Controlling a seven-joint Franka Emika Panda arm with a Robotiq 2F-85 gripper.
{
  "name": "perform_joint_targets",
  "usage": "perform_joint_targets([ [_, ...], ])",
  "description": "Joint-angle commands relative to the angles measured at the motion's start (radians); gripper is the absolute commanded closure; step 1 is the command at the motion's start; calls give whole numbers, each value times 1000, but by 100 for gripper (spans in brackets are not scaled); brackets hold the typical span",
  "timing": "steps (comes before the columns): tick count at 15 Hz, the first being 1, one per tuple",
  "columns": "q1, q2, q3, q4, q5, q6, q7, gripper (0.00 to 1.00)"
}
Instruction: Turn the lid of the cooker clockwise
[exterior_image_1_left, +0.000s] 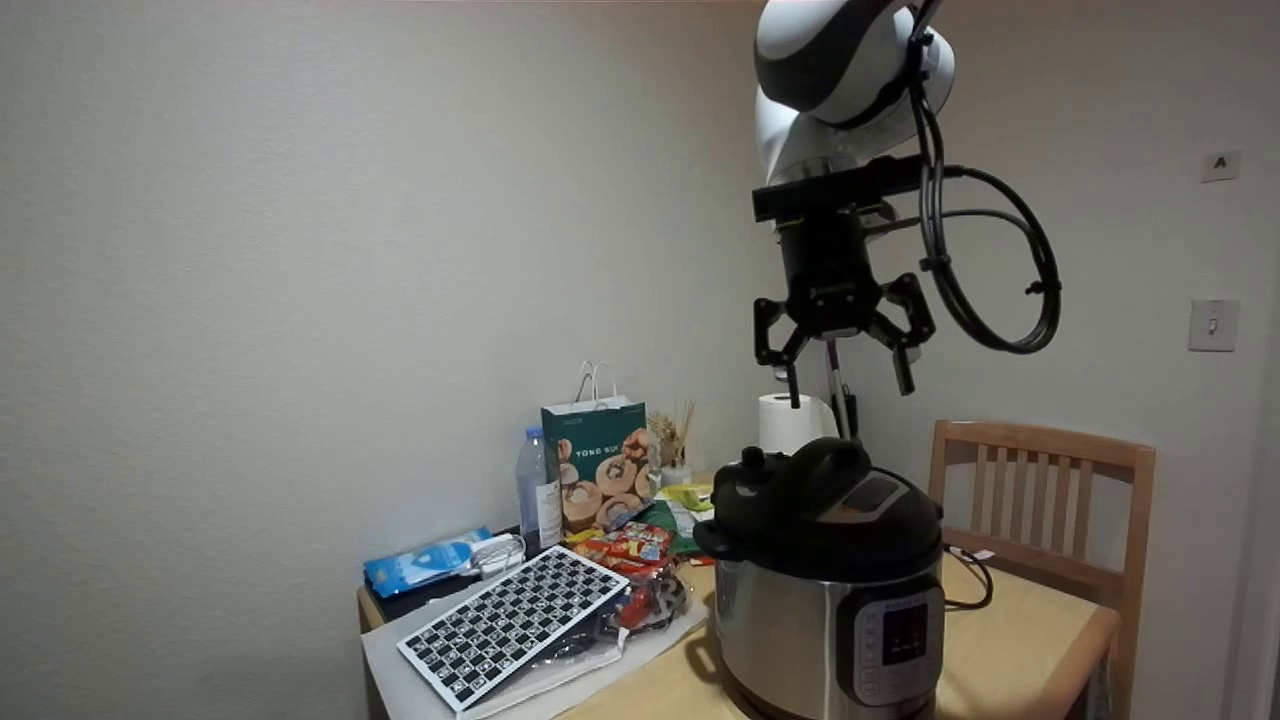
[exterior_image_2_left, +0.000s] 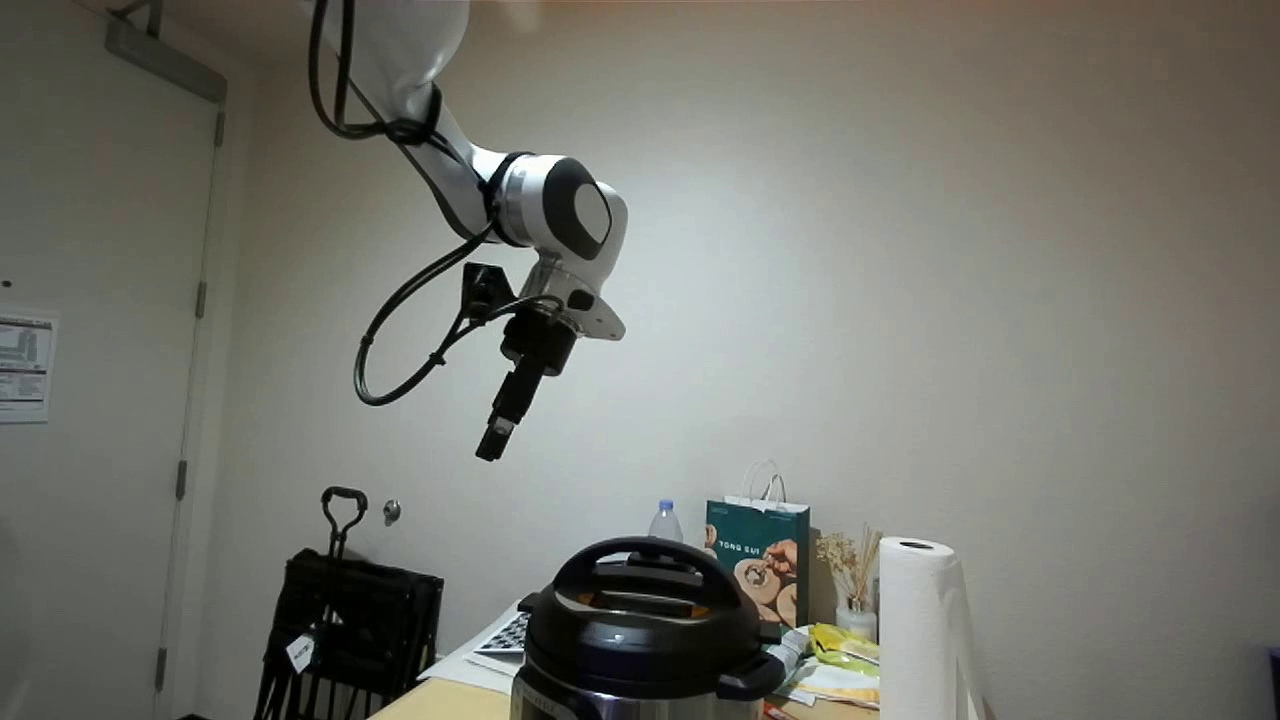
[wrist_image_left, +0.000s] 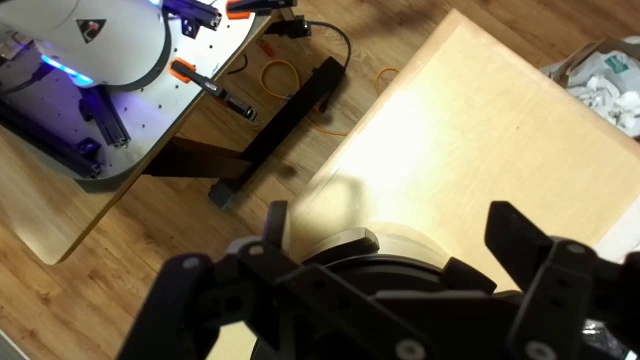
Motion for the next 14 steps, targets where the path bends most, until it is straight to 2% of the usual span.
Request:
perform_joint_targets([
  [1,-3,-10,-14,-86,43,146,145,0],
  [3,-7,4,-22,-115,59,219,215,0],
  [4,5,7,-20,-75,23,160,152,0],
  [7,6,13,-23,-80,23,170,159,0],
  [9,8,29,-12,-89,22,287,275,0],
  [12,16,89,-6,-83,-52,496,392,0],
  [14,24,121,-9,-79,-126,587,502,0],
])
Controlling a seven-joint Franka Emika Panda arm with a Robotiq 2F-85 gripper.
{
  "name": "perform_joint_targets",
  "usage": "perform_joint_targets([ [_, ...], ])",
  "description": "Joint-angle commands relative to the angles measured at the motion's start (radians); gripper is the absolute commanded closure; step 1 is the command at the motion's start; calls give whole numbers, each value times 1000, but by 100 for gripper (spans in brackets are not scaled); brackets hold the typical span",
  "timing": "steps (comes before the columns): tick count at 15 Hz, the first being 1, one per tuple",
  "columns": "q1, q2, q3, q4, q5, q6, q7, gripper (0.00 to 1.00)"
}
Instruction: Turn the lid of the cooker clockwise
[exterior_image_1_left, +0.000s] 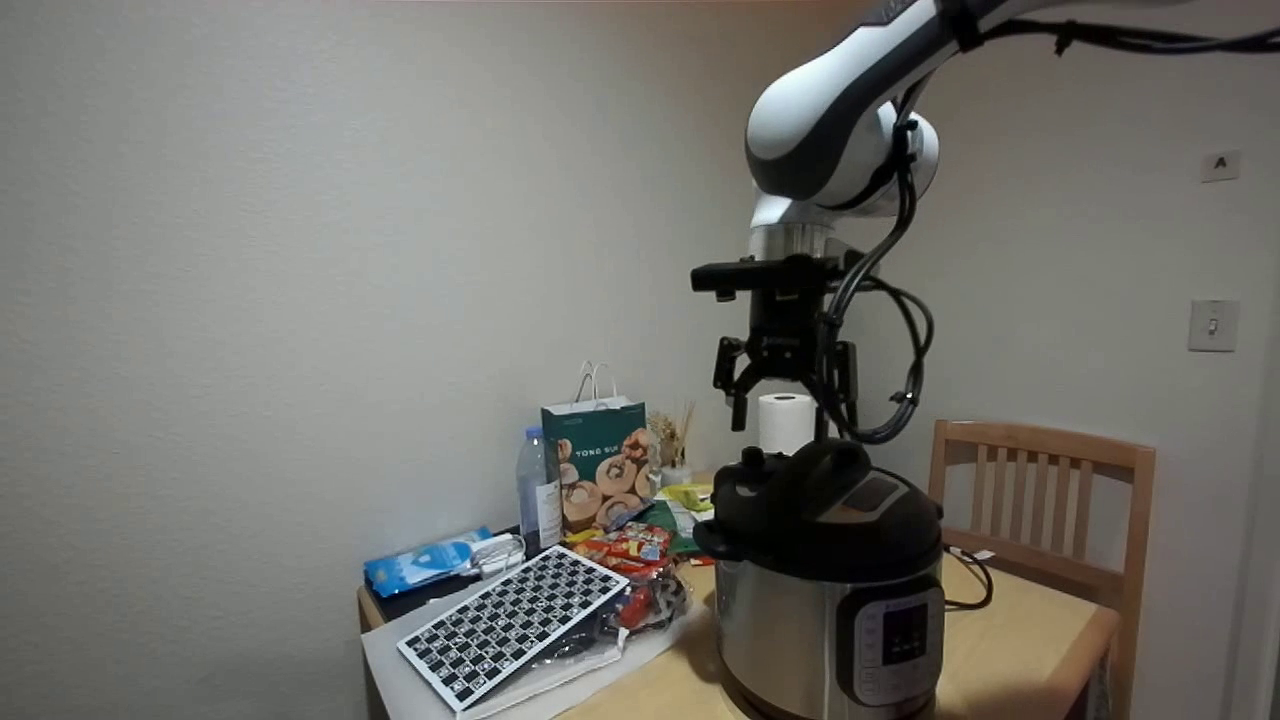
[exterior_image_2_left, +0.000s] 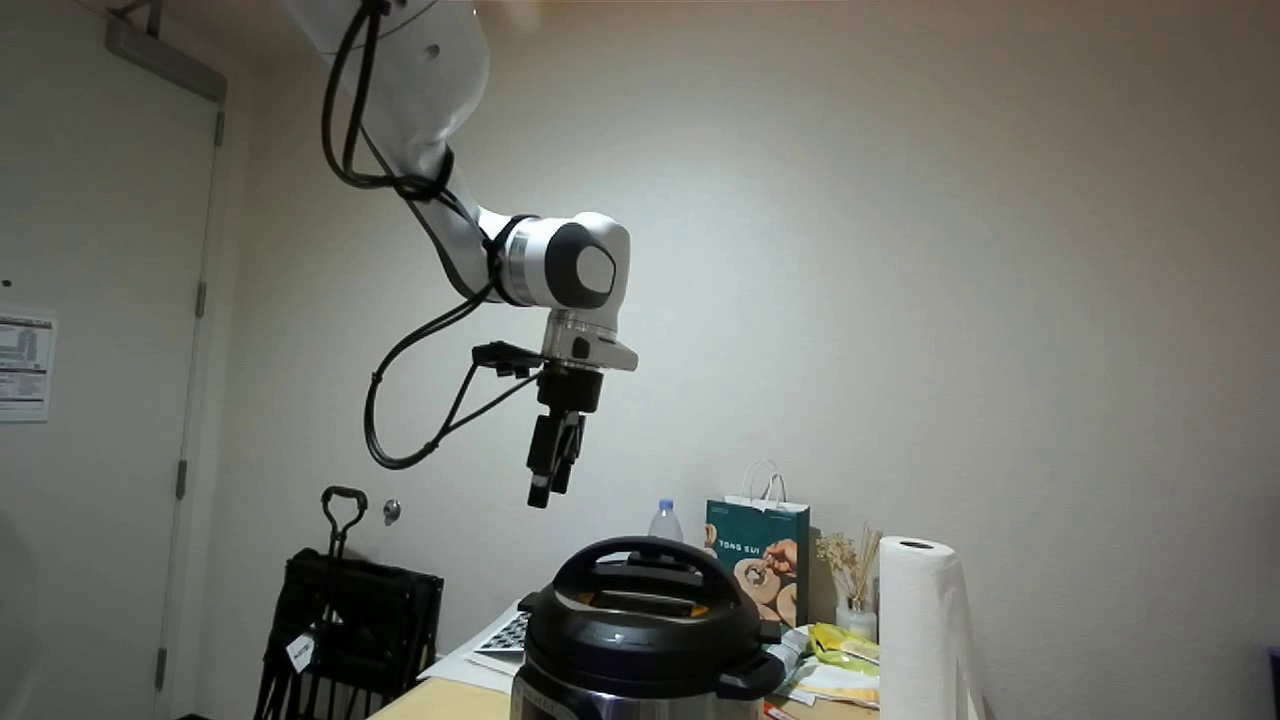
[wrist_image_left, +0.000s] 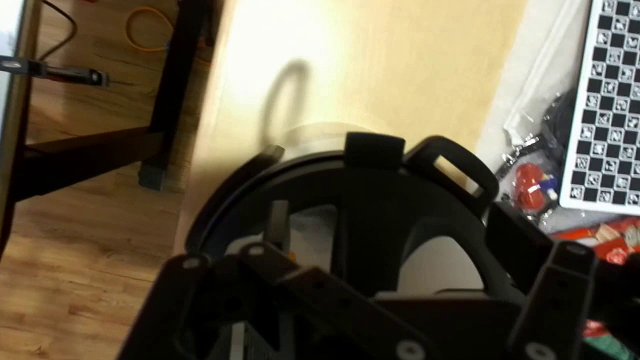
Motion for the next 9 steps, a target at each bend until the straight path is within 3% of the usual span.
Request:
perform_joint_targets([
  [1,16,59,-2,15,-142,90,215,0],
  [2,17,38,-11,4,-76,72,107,0],
  [9,8,84,-34,-10,-88,138,131,0],
])
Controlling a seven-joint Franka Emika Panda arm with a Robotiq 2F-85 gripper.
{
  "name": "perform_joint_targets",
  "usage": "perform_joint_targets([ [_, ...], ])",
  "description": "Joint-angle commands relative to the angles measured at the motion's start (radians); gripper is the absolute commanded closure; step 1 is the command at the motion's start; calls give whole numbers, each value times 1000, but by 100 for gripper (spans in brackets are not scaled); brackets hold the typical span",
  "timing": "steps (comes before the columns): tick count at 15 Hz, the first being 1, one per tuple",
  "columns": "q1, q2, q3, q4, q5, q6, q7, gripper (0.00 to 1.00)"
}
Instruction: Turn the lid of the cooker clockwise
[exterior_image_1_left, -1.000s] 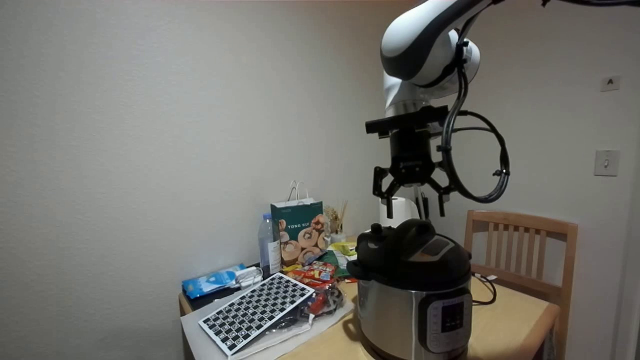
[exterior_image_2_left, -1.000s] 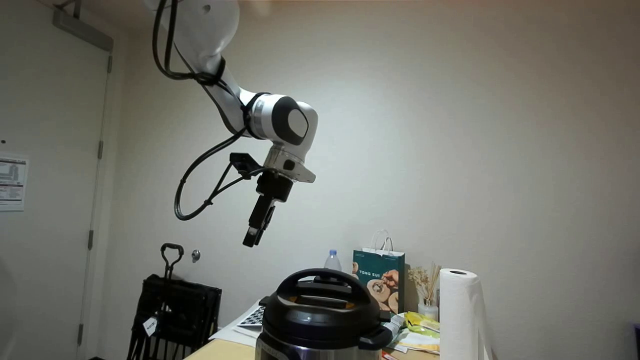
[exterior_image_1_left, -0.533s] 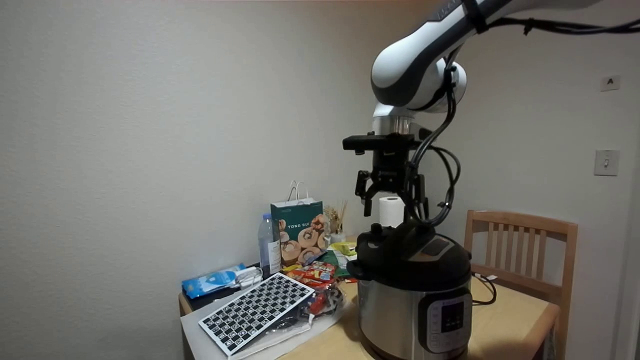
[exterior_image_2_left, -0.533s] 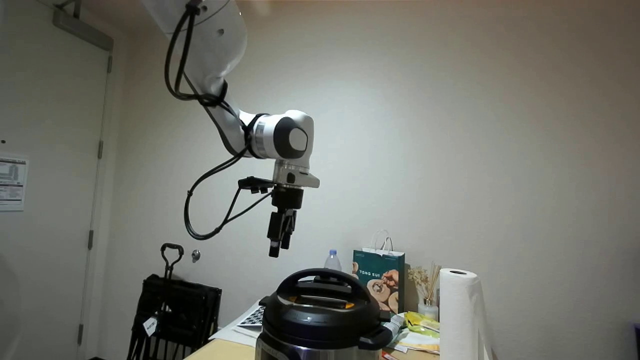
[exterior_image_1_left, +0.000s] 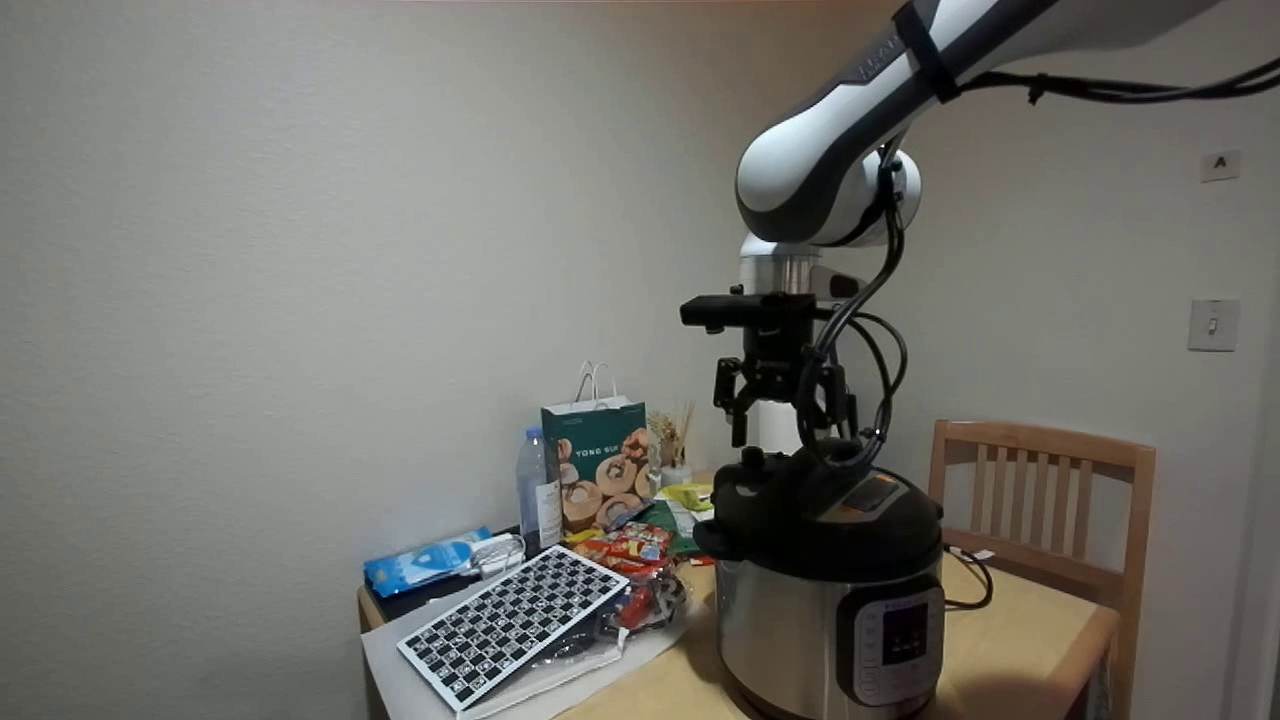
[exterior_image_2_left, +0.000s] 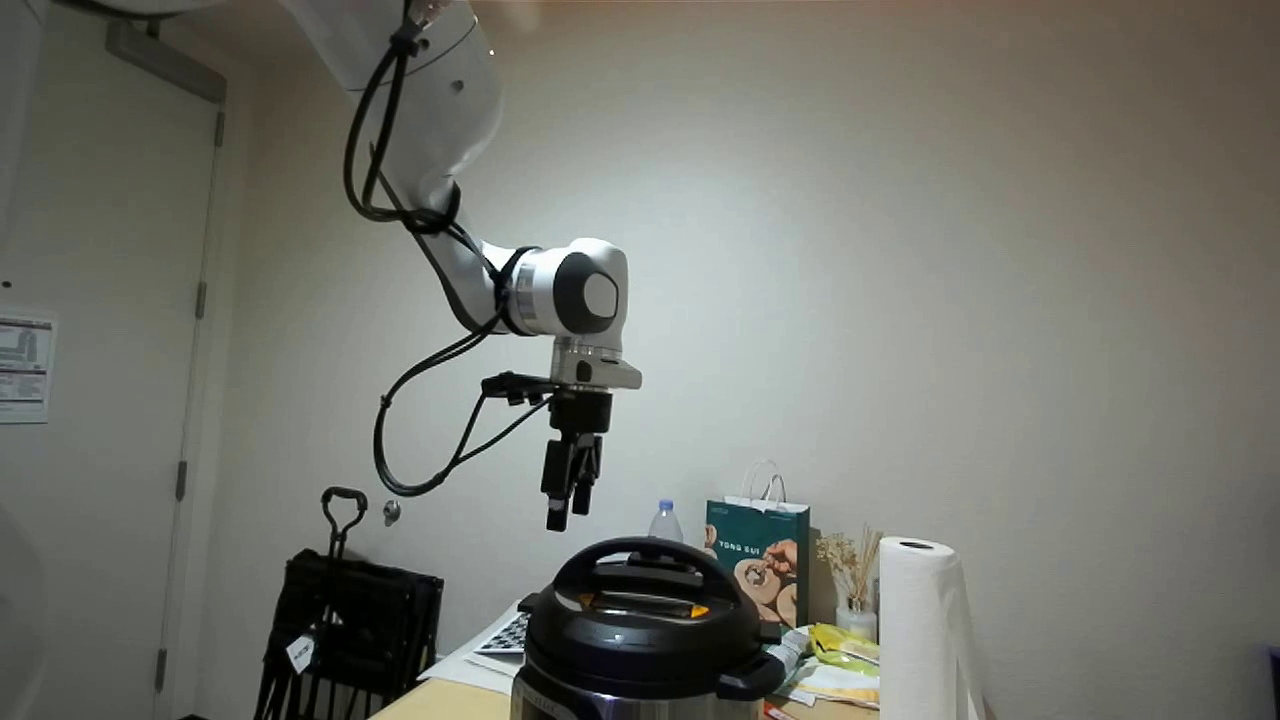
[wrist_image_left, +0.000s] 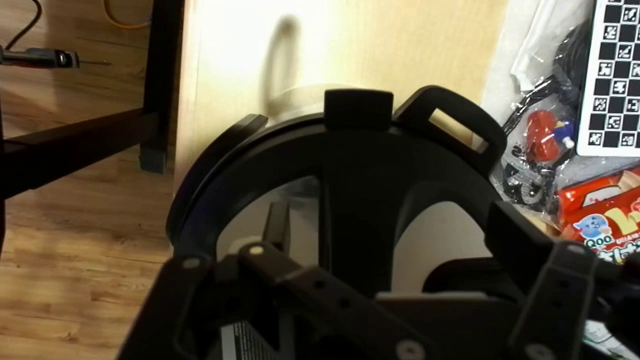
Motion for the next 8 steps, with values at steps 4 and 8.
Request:
perform_joint_targets([
  [4,-3,54,-46,-13,21,100,-1,0],
  [8,4,83,-51,-3,29,97,3,21],
])
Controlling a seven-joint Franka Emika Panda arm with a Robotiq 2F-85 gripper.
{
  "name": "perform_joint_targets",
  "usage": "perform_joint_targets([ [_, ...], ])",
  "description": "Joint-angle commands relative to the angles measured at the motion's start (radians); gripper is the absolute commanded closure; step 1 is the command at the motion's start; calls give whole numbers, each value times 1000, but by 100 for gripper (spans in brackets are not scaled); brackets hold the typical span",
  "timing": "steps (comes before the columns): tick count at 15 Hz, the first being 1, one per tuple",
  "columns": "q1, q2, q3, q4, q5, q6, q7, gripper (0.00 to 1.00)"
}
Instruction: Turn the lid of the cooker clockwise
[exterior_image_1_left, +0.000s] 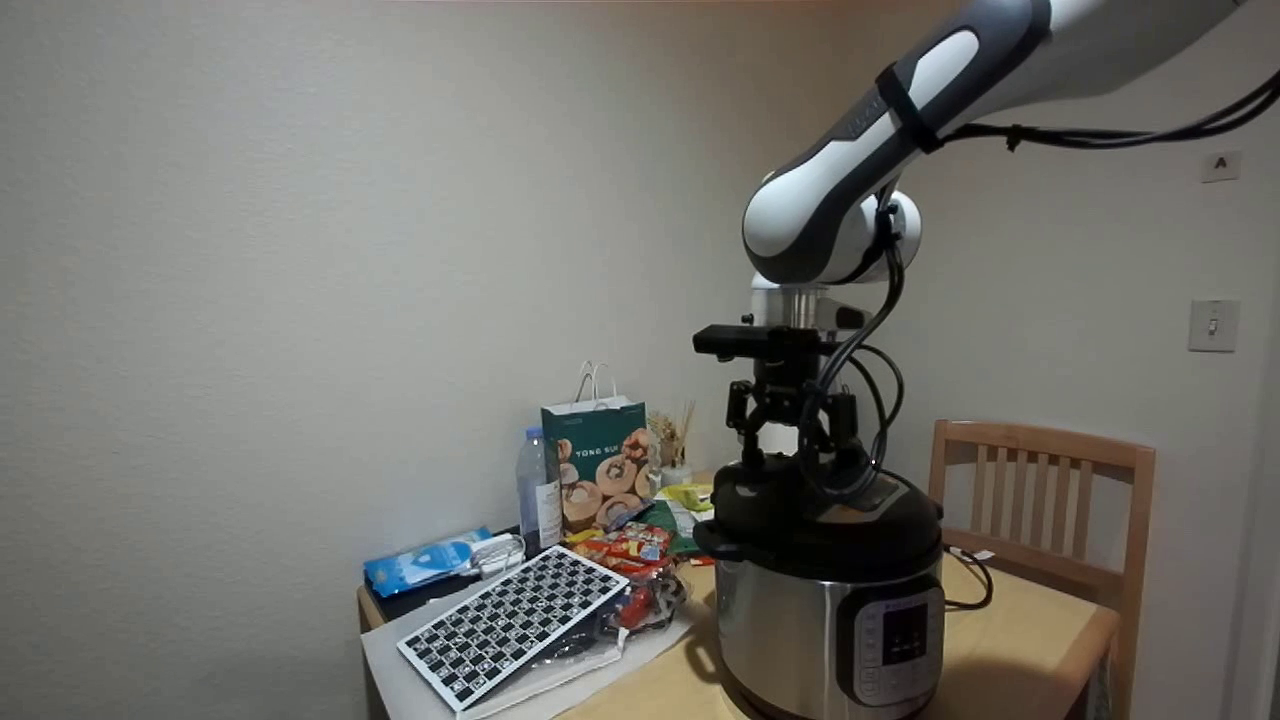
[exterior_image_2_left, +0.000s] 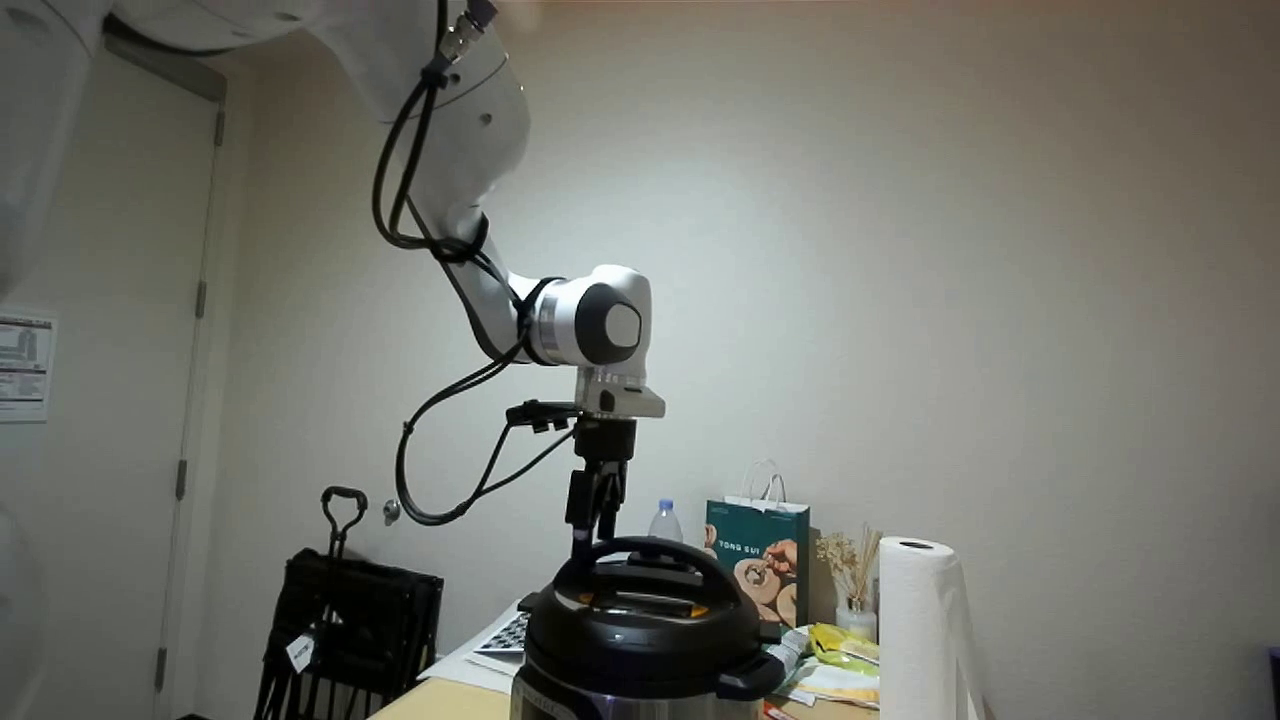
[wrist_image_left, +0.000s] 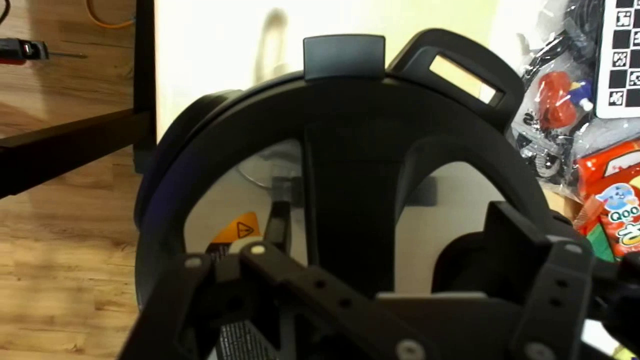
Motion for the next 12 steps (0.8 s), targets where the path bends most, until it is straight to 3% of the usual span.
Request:
perform_joint_targets([
  [1,7,20,-5,4,24,16,4,27],
  [9,5,34,-12,18,57,-15,24,76],
  [12,6,78,-19,65,61,-57,119,77],
])
